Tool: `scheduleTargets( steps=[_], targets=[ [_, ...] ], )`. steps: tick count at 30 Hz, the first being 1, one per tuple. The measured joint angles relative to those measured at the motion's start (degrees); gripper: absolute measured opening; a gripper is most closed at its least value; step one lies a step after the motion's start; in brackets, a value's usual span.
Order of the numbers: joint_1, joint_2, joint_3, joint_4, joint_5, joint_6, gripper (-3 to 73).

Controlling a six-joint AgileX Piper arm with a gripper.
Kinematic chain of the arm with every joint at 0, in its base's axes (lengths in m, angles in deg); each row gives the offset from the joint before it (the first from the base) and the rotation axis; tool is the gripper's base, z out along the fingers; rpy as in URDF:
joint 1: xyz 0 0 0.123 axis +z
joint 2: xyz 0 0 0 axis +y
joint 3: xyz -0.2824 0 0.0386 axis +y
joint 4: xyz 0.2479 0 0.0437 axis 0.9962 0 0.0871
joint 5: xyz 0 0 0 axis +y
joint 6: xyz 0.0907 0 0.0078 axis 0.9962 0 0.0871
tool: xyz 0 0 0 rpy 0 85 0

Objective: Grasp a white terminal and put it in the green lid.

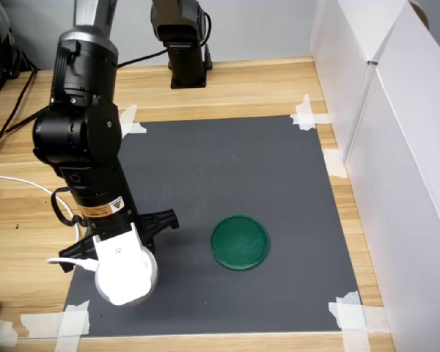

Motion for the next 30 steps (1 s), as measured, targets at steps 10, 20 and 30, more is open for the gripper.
scheduleTargets(
  steps=[10, 20, 30],
  targets=[
    [0.0, -0.8, 0.0, -0.1, 0.9, -0.1, 9.9],
    [1.6, -8.9, 0.0, -1.8, 3.5, -0.5, 9.9],
    [5.1, -14.0, 0.1, -0.4, 6.3, -3.1, 9.9]
  ],
)
